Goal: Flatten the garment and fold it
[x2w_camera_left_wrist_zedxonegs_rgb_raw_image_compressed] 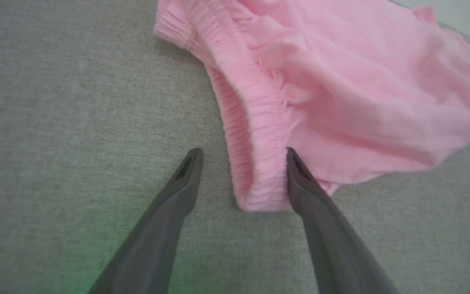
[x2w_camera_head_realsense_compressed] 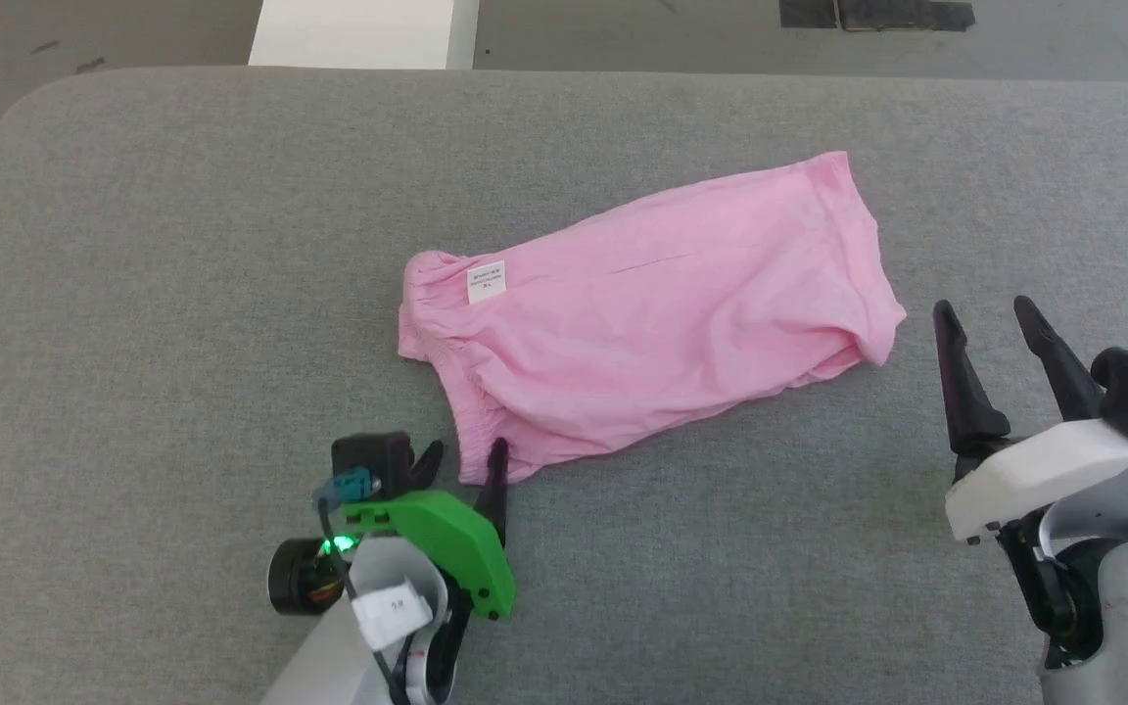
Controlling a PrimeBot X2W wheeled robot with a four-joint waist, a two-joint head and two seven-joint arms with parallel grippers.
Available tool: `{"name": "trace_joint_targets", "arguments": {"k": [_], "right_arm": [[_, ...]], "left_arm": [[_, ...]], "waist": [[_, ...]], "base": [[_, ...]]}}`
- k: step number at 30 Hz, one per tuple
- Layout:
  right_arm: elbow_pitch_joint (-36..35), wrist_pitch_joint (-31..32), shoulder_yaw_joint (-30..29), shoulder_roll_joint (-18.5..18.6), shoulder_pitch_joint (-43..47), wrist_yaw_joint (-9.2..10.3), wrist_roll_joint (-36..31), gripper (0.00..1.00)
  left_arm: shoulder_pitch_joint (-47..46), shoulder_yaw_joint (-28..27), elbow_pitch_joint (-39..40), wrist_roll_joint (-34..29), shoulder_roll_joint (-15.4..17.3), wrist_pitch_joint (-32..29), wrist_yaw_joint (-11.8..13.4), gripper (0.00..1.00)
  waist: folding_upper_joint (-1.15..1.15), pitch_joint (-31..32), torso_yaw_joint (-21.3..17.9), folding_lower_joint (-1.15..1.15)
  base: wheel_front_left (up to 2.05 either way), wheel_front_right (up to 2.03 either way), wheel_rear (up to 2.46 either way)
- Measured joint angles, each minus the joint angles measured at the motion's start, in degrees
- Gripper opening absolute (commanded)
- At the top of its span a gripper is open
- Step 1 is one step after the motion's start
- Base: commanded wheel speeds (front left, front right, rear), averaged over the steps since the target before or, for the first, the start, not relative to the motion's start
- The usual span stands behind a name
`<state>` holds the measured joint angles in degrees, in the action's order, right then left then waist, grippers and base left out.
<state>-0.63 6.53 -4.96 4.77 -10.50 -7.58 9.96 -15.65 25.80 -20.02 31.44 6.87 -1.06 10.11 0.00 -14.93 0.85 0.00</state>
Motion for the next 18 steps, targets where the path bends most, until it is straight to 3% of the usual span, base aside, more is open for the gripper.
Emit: {"name": "trace_joint_targets", "arguments": {"k": [4,5,7,14,18], "right_arm": [[-0.08,0.36,0.29,-0.22,0.01,0.00,-0.31,1.00],[-0.01,0.63,0.18,-0.25,0.01,0.00,-0.64,1.00],[0.25,1.16,-0.33,-0.29,0.00,0.00,-1.56,1.00],[5.84,2.89,-1.26,-0.27,-4.21,0.00,-3.61,1.00],[14.02,5.92,-3.36,-0.26,-11.67,0.00,-5.46,1.00]], "left_arm": [[-1.83,0.57,-1.77,1.16,-0.16,-3.37,0.02,1.00],[-2.13,0.69,-1.92,1.83,-0.15,-4.22,-0.05,0.93],[-2.63,0.80,-1.91,2.27,-0.12,-4.87,-0.56,0.00],[-3.23,1.40,-1.37,2.86,-0.12,-5.05,-2.57,0.00],[-3.84,2.21,-0.52,2.85,-0.19,-4.38,-3.55,0.00]], "waist": [[0.00,-0.45,-0.27,0.00],[0.00,-0.57,-0.28,0.00],[0.00,-0.79,-0.20,0.00],[0.00,-2.03,0.64,0.00],[0.00,-3.15,1.83,0.00]], "base": [[0.00,0.00,0.00],[0.00,0.00,0.00],[0.00,0.00,0.00],[0.00,0.00,0.00],[0.00,0.00,0.00]]}}
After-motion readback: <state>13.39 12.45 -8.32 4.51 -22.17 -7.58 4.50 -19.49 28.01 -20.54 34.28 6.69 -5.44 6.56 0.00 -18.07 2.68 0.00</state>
